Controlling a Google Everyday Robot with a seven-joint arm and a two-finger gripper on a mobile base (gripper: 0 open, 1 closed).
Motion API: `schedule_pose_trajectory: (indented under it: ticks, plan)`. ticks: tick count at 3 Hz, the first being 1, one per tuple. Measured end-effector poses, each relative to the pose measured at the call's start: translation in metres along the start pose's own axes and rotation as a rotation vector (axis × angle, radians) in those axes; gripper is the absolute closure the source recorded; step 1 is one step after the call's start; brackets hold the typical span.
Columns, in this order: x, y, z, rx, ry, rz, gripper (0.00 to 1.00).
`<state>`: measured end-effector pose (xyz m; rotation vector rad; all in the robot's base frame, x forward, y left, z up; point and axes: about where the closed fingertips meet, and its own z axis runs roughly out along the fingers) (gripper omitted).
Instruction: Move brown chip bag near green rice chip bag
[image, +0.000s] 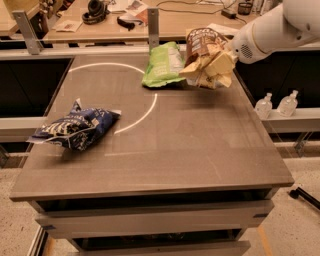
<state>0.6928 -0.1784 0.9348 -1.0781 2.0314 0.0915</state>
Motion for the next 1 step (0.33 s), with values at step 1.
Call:
schedule_pose_trajectory:
  ticks: [1]
  plan:
    - [-0.0089, -0.0102, 0.0209, 0.008, 0.001, 0.041, 0.85]
